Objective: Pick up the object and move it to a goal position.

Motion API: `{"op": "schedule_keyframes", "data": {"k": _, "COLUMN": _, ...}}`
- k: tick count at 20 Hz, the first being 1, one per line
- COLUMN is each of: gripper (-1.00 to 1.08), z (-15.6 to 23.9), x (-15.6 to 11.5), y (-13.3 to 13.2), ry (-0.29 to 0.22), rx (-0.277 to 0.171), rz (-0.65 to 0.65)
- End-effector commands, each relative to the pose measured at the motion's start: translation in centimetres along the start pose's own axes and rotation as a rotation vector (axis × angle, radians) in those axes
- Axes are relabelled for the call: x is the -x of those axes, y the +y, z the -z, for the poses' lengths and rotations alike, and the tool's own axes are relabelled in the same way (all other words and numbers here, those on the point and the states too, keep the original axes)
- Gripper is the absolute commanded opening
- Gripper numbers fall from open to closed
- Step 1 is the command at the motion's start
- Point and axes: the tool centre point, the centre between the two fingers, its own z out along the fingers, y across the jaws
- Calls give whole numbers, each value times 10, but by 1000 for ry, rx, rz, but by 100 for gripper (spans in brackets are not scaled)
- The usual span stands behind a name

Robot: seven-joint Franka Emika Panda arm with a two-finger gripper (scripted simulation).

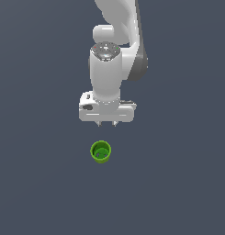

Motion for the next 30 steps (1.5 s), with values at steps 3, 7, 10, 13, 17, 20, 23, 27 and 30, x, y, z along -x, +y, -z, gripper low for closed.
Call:
{"op": "schedule_keyframes", "data": {"k": 3, "gripper": 28, "z": -4, "x": -4, "y": -1, "ry": -15, "rx": 8, "rz": -1}}
{"op": "schedule_keyframes", "data": {"k": 7, "gripper": 28, "z": -10, "x": -11, "y": -3, "ry": -40, "rx": 23, "rz": -2}}
{"op": "schedule_keyframes", "data": {"k": 10, "gripper": 28, "z": -17, "x": -17, "y": -4, "ry": -66, "rx": 40, "rz": -4}}
{"op": "schedule_keyframes", "data": {"k": 13, "gripper": 28, "z": -25, "x": -24, "y": -6, "ry": -96, "rx": 63, "rz": -8}}
{"op": "schedule_keyframes", "data": {"k": 17, "gripper": 28, "z": -39, "x": -35, "y": -9, "ry": -142, "rx": 104, "rz": -14}}
{"op": "schedule_keyframes", "data": {"k": 20, "gripper": 28, "z": -49, "x": -41, "y": -11, "ry": -176, "rx": 139, "rz": -19}}
{"op": "schedule_keyframes", "data": {"k": 23, "gripper": 28, "z": -60, "x": -47, "y": -13, "ry": -209, "rx": 177, "rz": -25}}
{"op": "schedule_keyframes", "data": {"k": 27, "gripper": 28, "z": -73, "x": -53, "y": -16, "ry": -249, "rx": 232, "rz": -35}}
{"op": "schedule_keyframes", "data": {"k": 30, "gripper": 28, "z": -83, "x": -57, "y": -19, "ry": -276, "rx": 273, "rz": -43}}
